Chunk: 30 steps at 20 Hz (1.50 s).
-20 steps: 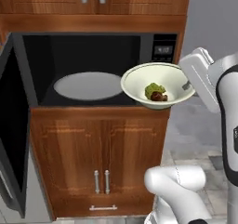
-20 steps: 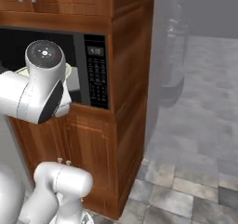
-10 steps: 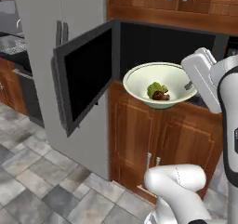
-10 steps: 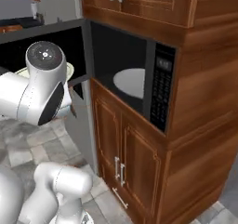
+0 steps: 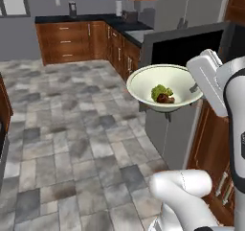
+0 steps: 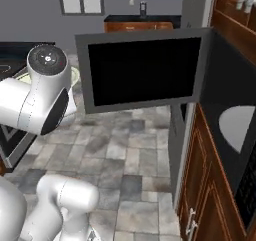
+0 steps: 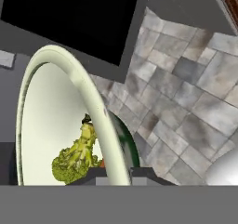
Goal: The microwave is finished heating the chicken drumstick and broccoli. Take the bowl containing the food and place it on the dining counter.
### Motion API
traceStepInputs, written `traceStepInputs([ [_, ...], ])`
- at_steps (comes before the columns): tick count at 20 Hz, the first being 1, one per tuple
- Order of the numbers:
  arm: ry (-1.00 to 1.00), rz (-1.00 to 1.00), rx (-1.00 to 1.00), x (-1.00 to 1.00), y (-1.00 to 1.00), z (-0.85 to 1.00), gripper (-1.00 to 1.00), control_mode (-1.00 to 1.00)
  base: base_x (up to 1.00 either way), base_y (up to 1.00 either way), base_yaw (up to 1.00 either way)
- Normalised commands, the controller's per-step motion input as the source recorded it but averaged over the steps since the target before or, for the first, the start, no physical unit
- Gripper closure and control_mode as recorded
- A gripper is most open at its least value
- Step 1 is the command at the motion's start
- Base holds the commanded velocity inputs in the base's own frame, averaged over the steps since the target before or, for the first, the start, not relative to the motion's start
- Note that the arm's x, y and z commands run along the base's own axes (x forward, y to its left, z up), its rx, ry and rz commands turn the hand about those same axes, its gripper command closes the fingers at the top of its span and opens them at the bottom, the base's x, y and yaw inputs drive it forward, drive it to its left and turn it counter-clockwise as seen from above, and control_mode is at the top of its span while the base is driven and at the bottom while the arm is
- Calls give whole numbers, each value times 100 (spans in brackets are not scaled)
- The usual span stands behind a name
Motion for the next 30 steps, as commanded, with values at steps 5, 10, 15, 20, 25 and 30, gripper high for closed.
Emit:
traceStepInputs([
  [5,0,0,0,0,0,0,100,100,0,23,97],
  [10,0,0,0,0,0,0,100,100,0,51,83],
  [15,0,0,0,0,0,0,100,100,26,72,69],
  [20,0,0,0,0,0,0,100,100,99,21,41],
  [25,0,0,0,0,0,0,100,100,100,-16,27],
  [30,0,0,0,0,0,0,100,100,96,-46,30],
])
